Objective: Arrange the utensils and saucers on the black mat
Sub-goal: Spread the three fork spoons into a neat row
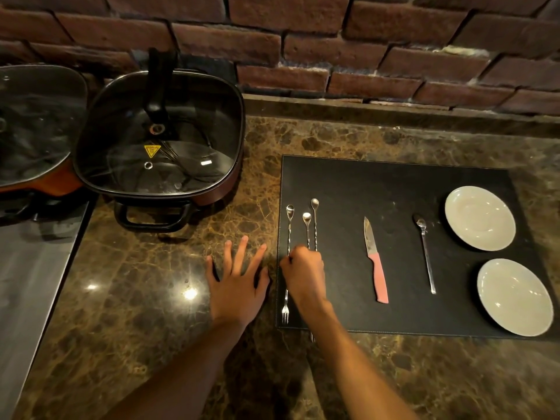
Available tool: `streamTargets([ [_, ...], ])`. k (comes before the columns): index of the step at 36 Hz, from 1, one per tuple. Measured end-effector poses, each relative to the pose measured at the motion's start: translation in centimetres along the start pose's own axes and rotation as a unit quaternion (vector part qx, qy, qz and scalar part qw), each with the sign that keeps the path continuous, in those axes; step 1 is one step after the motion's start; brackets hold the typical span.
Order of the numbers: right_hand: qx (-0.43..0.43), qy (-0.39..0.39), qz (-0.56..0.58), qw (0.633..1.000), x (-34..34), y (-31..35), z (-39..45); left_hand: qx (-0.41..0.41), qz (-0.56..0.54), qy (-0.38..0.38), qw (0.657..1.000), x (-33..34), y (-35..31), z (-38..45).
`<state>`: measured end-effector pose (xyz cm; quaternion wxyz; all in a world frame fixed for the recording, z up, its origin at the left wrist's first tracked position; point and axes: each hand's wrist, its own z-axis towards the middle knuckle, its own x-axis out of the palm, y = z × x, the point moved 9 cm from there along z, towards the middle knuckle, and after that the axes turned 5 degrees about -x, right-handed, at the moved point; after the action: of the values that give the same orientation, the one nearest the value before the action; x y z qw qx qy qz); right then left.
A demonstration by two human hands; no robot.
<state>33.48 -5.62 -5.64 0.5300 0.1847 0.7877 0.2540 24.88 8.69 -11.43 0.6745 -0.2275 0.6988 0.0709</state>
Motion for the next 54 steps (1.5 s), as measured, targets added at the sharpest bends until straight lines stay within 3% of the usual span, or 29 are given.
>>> streamTargets([
  [6,0.021,0.003,0.035,0.999,-0.1,-0.7,0.0,0.002,-0.003,-0.003,1.000,0.0,0.0,0.0],
  [12,-0.003,-0.103,-0.040,0.994,-4.4,-2.1,0.4,0.005,0.001,0.002,1.000,0.2,0.1,0.0],
  [21,-0.015,-0.067,-0.069,0.995,-4.1,-3.7,0.4,0.006,0.005,0.007,1.000,0.4,0.1,0.1],
  [35,0.030,-0.102,-0.042,0.993,-6.7,-7.7,-0.9,0.018,0.005,0.001,1.000,0.4,0.2,0.0],
  [43,0.012,-0.103,-0.081,0.991,-6.6,-6.6,-1.7,0.017,0.012,-0.006,1.000,0.2,0.0,0.0],
  [49,-0.051,-0.024,-0.093,0.994,-2.4,-3.3,-3.0,0.016,0.018,-0.006,1.000,-0.1,-0.1,0.0],
  [54,-0.024,-0.020,-0.058,0.998,-1.3,-3.2,-3.0,0.014,0.022,-0.014,1.000,0.0,0.0,0.0],
])
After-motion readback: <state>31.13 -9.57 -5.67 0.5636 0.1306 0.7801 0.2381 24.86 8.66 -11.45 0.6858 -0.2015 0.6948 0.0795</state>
